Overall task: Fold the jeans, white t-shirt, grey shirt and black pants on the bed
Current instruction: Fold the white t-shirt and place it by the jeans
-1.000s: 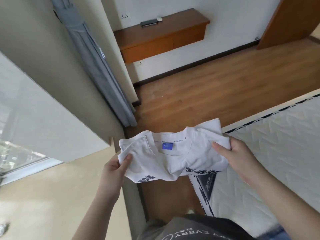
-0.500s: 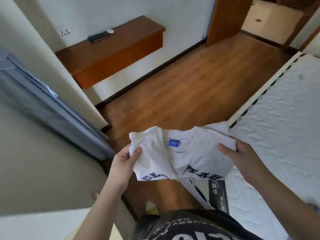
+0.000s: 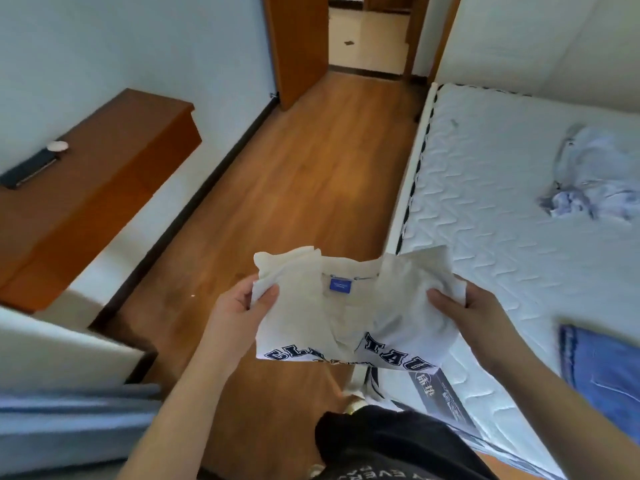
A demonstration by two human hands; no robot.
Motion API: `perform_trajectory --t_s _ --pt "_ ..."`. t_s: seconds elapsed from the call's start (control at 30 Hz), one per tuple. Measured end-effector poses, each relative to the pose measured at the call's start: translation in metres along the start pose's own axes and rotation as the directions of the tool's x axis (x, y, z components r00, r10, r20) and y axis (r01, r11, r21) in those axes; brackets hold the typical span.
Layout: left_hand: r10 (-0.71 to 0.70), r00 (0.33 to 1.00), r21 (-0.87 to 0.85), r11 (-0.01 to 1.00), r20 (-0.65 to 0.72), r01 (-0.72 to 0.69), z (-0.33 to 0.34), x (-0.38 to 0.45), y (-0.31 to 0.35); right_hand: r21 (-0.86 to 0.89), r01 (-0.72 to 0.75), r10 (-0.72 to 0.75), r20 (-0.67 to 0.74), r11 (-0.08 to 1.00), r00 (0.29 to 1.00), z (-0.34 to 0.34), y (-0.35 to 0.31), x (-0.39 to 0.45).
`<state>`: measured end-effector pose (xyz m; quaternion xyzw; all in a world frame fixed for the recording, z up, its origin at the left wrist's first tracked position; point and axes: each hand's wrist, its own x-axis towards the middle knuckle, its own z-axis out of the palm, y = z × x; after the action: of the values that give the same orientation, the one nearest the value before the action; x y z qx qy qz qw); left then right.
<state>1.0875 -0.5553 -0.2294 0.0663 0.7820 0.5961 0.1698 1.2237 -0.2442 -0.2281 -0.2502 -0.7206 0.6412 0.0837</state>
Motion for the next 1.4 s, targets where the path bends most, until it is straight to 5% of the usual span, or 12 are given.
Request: perform_trajectory --t_s 0.37,0.67,1.0,1.2,1.4 --pt "0.007 0.993 0.103 0.994 0.119 -0.02 0.019 0.113 0.042 0.171 -0.09 0.107 -0.091 0.981 0.99 -0.007 0.0 0.07" --pt "-0.003 0.909 0.088 0.995 0.417 -0.037 0.105 0.212 0.056 0.205 -0.131 0.201 -0.368 0.97 0.908 -0.042 0.013 0.073" --pt "-0.004 0.641 0.138 0.978 0.768 -0.159 0.186 0.315 0.054 0.169 -0.234 0.286 -0.673 0.957 0.683 -0.001 0.022 0.078" --pt "-0.019 0.315 0.124 0.94 0.949 -0.318 0.203 0.364 0.061 0.268 -0.237 0.354 -0.792 0.934 0.498 0.07 0.012 0.078" --pt "-0.072 0.084 0.098 0.925 0.994 -0.368 0.234 0.375 0.064 0.375 -0.175 0.413 -0.856 0.91 0.311 0.131 0.009 0.053"
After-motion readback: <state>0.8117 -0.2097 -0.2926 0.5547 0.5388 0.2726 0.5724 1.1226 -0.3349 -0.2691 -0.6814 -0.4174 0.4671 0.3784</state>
